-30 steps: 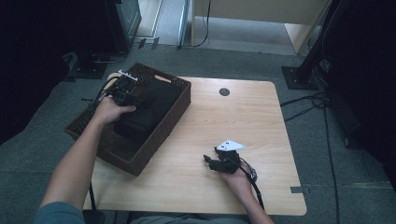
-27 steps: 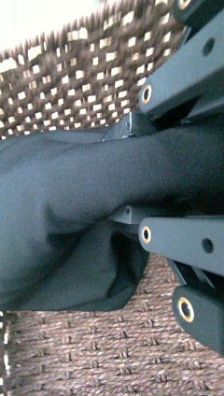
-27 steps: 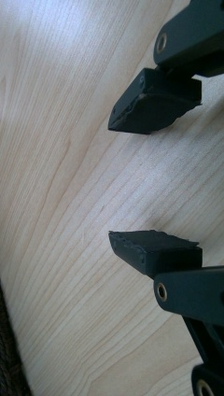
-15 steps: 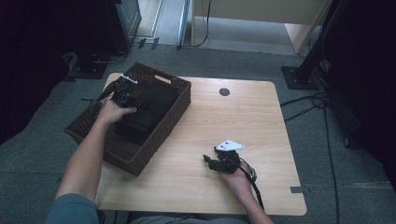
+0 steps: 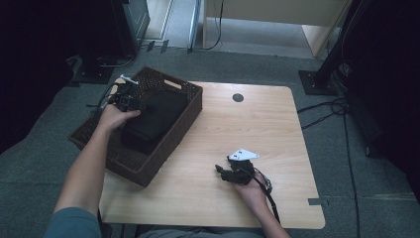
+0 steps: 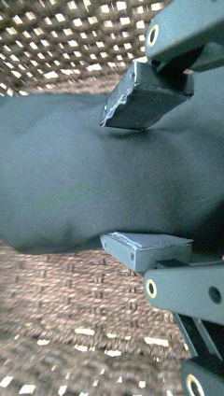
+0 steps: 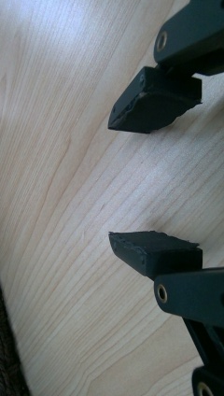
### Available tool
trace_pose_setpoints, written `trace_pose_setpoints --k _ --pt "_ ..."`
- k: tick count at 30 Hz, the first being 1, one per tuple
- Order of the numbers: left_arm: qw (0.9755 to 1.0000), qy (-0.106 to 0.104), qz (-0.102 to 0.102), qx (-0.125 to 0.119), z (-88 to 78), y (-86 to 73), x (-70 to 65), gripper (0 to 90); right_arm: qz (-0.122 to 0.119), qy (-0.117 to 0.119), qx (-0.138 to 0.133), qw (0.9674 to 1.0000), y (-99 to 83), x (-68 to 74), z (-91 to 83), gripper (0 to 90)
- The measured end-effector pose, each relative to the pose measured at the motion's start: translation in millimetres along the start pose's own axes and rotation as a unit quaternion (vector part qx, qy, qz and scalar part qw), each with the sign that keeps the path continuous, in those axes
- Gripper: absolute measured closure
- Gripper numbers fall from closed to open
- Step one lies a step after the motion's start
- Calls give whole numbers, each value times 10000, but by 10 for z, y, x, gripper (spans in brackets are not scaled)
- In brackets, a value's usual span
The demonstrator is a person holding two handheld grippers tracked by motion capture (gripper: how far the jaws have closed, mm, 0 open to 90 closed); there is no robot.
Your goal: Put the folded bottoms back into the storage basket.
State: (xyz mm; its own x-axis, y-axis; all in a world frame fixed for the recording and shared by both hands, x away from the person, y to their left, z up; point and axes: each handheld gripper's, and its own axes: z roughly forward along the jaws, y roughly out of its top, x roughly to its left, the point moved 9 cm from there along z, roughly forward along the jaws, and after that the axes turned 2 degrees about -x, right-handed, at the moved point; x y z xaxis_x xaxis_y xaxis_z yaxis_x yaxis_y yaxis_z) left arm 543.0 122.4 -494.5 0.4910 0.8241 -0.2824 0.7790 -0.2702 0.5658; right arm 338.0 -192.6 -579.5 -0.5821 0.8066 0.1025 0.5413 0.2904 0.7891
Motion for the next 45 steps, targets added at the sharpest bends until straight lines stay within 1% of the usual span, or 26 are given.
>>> trace_pose_setpoints --k 2,5,9,10,12,13,14,17,19,22,23,24,25,27,29,32,34,36,37,40,45 --pt "10000 -7 21 -71 -63 34 -22 404 -1 0 -1 10000 0 1 1 390" --pt "9999 39 98 -70 -121 57 -78 411 16 4 -7 10000 2 3 3 390" --pt "9998 -1 197 -89 -182 77 -177 420 16 6 -7 10000 2 3 3 389" --pt "9997 -5 221 -135 -196 83 -211 423 16 5 -5 10000 2 2 2 389" --pt "9993 -96 253 -255 -227 77 -286 424 3 2 -1 10000 0 0 0 389" --pt "9992 -128 257 -261 -228 69 -312 424 11 9 0 10000 0 2 -1 388" --pt "9991 -98 319 -251 -225 53 -343 424 13 10 0 10000 0 1 -1 388" --pt "9990 -126 377 -183 -211 25 -426 423 6 10 -4 10000 1 0 1 388" --pt "9989 -190 392 -176 -212 20 -489 423 8 12 -3 10000 1 -1 1 388" --pt "9986 -174 466 -203 -232 28 -583 422 7 24 11 10000 -2 -2 -4 388" --pt "9984 -139 502 -220 -238 32 -609 423 5 28 13 10000 -3 -2 -5 388" --pt "9982 -147 545 -204 -246 30 -631 422 4 28 14 10000 -3 -2 -6 388" --pt "9978 -124 597 -248 -258 35 -667 423 5 25 12 10000 -3 -2 -5 388" --pt "9977 -190 597 -271 -276 38 -720 434 -27 6 20 10000 -5 1 -4 388" --pt "9978 -259 541 -296 -291 42 -774 440 -59 -13 31 10000 -7 6 -4 386" --pt "9970 -280 648 -304 -315 38 -862 465 -45 -12 33 10000 -9 10 -7 385" --pt "9963 -261 768 -282 -322 31 -917 470 -39 -12 31 10000 -9 10 -7 385" --pt "9960 -312 797 -265 -328 24 -982 476 -41 -15 34 10000 -10 10 -7 385" --pt "9959 -284 817 -268 -328 24 -1010 477 -44 -15 32 10000 -10 10 -7 385" --pt "9952 -334 884 -262 -331 15 -1107 477 -40 -14 32 10000 -10 10 -7 385" --pt "9934 -445 1032 -229 -304 -12 -1289 476 -47 -24 33 10000 -10 11 -6 384"
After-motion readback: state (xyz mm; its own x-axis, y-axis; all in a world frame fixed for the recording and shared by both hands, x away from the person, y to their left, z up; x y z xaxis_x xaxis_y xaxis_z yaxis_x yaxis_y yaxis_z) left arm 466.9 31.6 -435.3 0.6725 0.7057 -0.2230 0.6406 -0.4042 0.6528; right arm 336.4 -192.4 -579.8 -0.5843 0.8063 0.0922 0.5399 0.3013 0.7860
